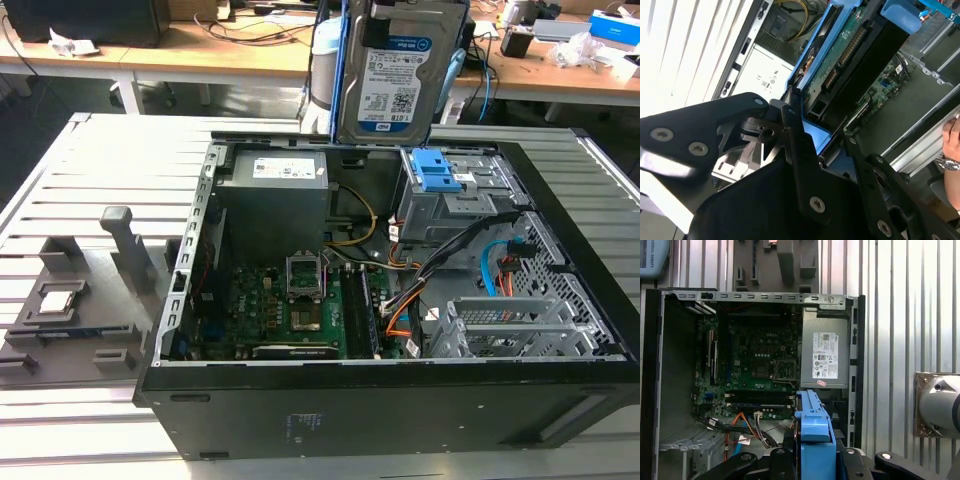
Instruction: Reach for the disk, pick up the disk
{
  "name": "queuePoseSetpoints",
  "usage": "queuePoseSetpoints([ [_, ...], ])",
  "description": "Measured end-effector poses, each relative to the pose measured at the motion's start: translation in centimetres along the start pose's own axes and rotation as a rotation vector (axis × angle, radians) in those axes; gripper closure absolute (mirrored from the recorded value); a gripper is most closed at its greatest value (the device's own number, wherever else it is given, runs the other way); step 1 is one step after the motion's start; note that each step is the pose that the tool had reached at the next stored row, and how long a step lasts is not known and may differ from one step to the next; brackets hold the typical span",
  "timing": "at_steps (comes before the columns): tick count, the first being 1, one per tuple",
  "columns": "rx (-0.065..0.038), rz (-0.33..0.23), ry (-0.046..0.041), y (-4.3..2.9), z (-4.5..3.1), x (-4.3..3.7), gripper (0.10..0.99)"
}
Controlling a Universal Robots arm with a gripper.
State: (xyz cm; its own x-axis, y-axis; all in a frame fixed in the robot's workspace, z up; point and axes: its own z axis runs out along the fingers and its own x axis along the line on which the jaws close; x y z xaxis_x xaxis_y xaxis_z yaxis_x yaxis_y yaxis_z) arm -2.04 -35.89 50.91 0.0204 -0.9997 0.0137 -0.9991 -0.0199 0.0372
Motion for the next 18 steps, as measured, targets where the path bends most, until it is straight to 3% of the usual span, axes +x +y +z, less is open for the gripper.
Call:
queuePoseSetpoints([
  [3,0.000,0.000,-0.0024,0.03,0.03,1.42,0.718],
  [9,0.000,0.000,-0.0024,0.06,0.14,2.99,0.718],
  [13,0.000,0.000,-0.0024,0.09,0.52,5.27,0.718],
  [15,0.000,0.000,-0.0025,0.09,0.66,5.80,0.718],
  [18,0.000,0.000,-0.0024,0.11,1.13,7.44,0.718],
])
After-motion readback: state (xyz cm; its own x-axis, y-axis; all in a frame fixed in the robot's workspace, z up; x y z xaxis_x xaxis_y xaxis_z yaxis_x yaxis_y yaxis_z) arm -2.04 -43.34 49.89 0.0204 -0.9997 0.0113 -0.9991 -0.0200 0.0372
